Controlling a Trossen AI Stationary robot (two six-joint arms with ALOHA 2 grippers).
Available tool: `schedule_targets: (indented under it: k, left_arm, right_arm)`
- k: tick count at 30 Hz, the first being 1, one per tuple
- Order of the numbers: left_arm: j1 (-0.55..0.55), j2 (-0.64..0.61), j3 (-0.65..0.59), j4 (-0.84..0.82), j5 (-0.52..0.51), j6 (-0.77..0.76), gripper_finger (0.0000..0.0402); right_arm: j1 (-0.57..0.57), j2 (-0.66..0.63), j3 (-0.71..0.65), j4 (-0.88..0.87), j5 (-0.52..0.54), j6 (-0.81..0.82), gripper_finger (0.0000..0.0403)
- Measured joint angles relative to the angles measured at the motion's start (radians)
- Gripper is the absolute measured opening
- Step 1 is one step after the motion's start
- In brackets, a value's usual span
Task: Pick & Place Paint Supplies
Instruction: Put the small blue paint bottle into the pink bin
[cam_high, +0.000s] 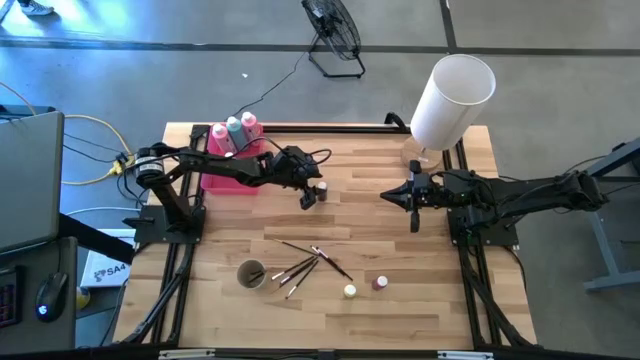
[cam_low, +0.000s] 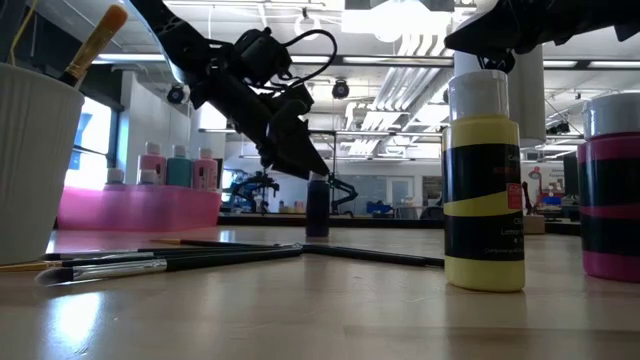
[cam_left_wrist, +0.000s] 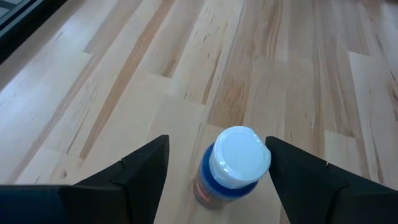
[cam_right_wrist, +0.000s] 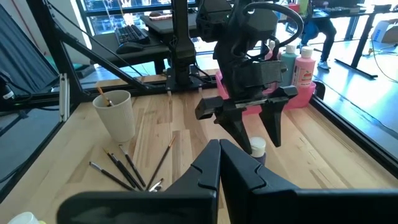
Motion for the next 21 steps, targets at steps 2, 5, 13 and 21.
schedule_targets:
  k: [2,5,13,21]
  left_arm:
    - [0.000,0.000,0.000,0.000,0.002,0.000,0.0251]
    - [0.000,0.000,0.000,0.000,0.009,0.000,0.0228]
    - [0.000,0.000,0.000,0.001,0.021,-0.023,0.0179]
    - [0.000,0.000,0.000,-0.015,0.020,-0.023,0.0154]
  right_arm:
    - [0.000,0.000,0.000,0.000,0.000,0.000,0.0002]
    - [0.000,0.000,0.000,-0.001,0.000,0.000,0.0002]
    - [0.000,0.000,0.000,-0.007,0.000,0.000,0.0002]
    - [0.000,0.000,0.000,-0.007,0.000,0.000,0.0002]
